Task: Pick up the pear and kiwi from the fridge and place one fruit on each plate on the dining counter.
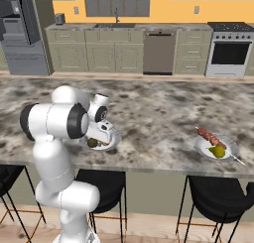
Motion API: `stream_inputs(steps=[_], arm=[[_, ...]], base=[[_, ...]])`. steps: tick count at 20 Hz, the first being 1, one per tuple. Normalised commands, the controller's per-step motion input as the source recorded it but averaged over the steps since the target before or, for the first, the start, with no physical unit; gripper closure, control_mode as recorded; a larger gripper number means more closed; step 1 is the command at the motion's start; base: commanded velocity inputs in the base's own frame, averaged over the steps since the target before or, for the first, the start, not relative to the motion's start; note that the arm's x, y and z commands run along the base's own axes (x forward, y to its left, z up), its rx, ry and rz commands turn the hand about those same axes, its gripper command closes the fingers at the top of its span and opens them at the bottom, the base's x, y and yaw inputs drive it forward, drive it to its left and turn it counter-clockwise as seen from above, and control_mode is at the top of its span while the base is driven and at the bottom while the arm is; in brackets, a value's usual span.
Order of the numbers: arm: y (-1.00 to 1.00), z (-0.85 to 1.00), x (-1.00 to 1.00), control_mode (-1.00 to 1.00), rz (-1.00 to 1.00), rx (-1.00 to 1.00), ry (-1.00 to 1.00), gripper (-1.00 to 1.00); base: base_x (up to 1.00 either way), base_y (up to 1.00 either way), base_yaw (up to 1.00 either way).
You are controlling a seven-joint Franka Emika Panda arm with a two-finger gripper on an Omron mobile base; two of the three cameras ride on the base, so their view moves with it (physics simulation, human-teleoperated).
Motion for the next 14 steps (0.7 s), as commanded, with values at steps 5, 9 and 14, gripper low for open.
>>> stream_inputs(steps=[5,9,14], arm=[[-0.10,0.42,-0.40,-1.00,0.00,0.10,-0.10,-1.00],[-0.05,0.67,-0.23,-1.00,0.00,0.08,-0.07,-1.00],[0.00,0.65,-0.35,-1.00,0.00,0.03,-0.06,-1.00]], base=[[0.00,0.00,0.00],[0.00,0.00,0.00],[0.00,0.00,0.00]])
